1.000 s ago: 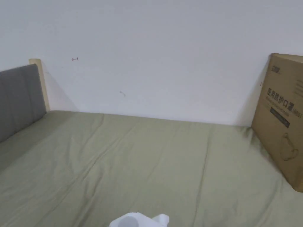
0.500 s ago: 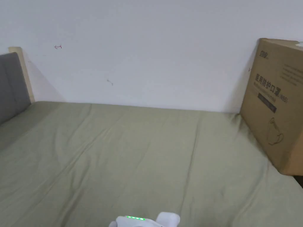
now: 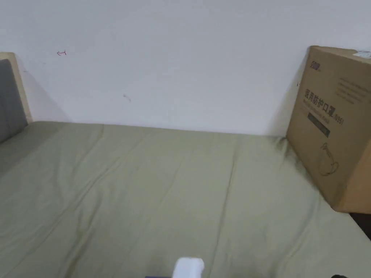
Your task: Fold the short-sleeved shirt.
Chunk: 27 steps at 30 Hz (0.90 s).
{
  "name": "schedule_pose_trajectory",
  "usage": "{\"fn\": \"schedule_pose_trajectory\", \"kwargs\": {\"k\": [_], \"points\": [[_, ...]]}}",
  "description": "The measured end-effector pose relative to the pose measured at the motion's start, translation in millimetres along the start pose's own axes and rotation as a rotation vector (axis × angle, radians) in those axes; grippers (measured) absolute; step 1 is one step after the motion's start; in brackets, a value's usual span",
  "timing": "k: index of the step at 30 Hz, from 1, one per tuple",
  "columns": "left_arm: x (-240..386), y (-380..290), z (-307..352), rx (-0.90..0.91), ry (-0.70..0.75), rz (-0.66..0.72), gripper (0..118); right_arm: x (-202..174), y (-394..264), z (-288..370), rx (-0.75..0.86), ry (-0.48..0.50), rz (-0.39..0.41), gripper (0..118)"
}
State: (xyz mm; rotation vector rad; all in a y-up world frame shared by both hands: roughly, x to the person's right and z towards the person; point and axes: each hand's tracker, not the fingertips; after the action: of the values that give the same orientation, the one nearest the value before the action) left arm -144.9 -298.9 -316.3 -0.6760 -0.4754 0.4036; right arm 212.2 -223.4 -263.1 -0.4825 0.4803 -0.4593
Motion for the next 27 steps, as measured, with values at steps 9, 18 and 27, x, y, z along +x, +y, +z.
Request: {"fn": "schedule_pose_trajectory", "kwargs": {"k": [9, 18, 27], "points": [[37.2, 16.0, 211.2, 0.716, 0.568, -0.278, 2, -70.0, 8.7, 20.5, 0.450, -0.130, 0.299, 6], [42.5, -7.7, 237.6, 0.803, 0.716, -0.322, 2, -79.2, -6.8, 15.1, 0.496, -0.248, 0.276, 6], [37.3, -10.4, 230.3, 0.737, 0.700, -0.340, 2, -66.2, 9.1, -10.4, 0.287, -0.120, 0.329, 6]]}}
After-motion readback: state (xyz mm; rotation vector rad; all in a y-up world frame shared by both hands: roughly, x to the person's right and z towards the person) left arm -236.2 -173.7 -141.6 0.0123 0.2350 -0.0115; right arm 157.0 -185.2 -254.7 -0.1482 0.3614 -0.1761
